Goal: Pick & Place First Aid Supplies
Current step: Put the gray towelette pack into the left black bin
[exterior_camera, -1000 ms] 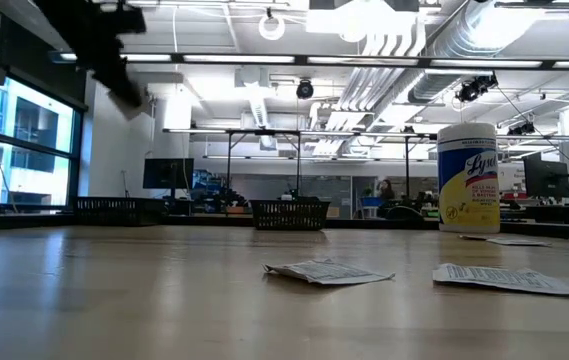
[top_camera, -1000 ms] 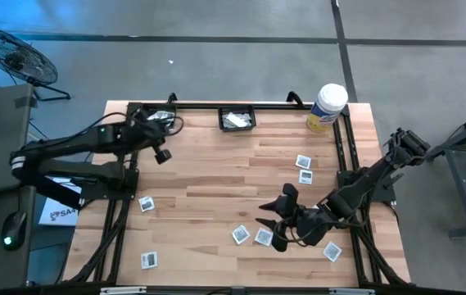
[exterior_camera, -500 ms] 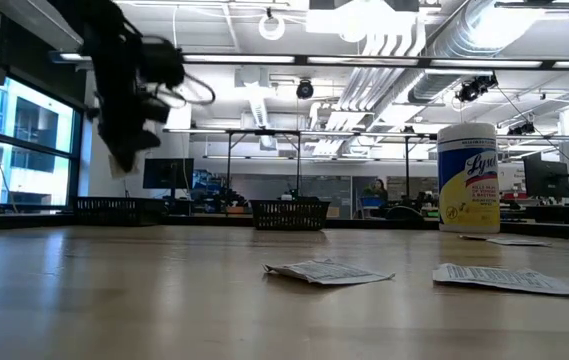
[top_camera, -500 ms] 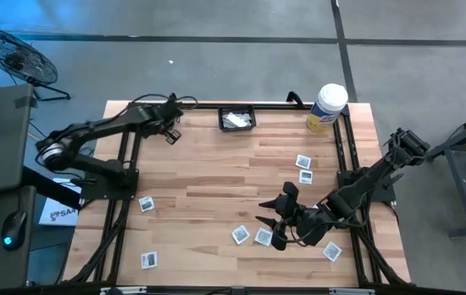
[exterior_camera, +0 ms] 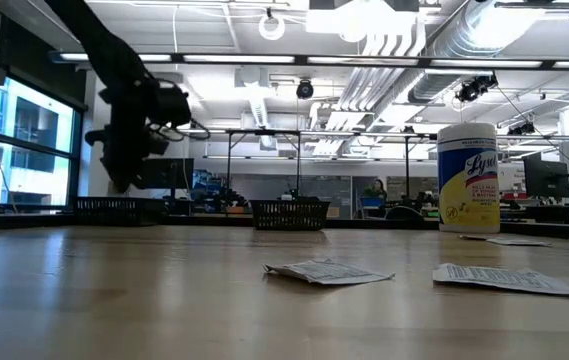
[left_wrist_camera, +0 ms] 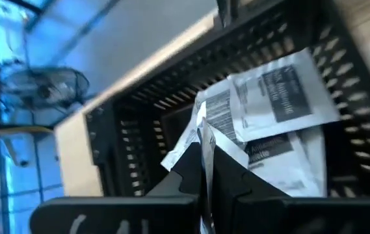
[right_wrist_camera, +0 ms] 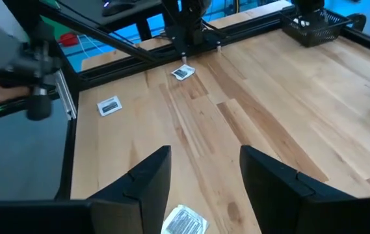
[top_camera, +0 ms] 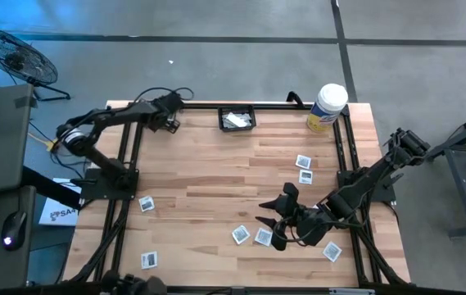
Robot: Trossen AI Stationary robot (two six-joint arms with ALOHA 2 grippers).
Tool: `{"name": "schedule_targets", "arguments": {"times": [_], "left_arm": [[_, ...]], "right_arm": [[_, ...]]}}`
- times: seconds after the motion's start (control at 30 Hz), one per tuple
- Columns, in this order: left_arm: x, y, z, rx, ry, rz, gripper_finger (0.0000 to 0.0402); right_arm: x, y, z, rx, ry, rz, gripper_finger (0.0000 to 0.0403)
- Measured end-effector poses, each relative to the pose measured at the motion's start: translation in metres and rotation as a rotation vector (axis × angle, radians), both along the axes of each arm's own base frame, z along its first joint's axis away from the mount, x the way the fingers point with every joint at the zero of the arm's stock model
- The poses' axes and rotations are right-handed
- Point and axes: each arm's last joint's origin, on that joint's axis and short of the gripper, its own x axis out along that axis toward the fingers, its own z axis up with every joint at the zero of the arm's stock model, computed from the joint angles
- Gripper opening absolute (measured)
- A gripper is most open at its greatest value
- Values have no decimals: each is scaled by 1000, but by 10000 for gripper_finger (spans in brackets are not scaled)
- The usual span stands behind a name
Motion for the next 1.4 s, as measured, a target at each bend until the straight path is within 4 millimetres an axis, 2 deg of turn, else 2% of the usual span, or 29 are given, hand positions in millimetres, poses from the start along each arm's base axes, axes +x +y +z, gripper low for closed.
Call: {"name": "schedule_targets", "arguments": {"times": [0.2, 0.43, 0.57, 0.7, 0.87, 1.03, 1.1, 1.27, 1.4], "left_arm": [[-13, 18, -15, -68, -42, 73, 15], [-15, 24, -9, -90, -81, 72, 98], [-10, 27, 2, -149, -156, 0, 138], [-4, 20, 26, -172, -303, -96, 154], [0, -10, 61, -132, -459, -235, 156], [1, -59, 79, -91, -573, -378, 156], [4, -81, 74, -99, -634, -465, 156], [6, -130, 45, -126, -797, -620, 156], [11, -161, 21, -139, -913, -753, 156]], "right_arm": [[-1, 2, 0, 21, 3, 14, 177], [-1, 2, 0, 27, 1, 9, 177], [-1, 2, 0, 57, 0, 5, 177], [4, 1, -6, 55, 23, 11, 177], [20, 1, -31, 31, 114, 22, 177], [43, 3, -66, -48, 202, 104, 177], [52, 5, -80, -61, 230, 142, 177], [65, 3, -108, -38, 315, 196, 176], [65, 2, -115, 7, 373, 239, 174]]}}
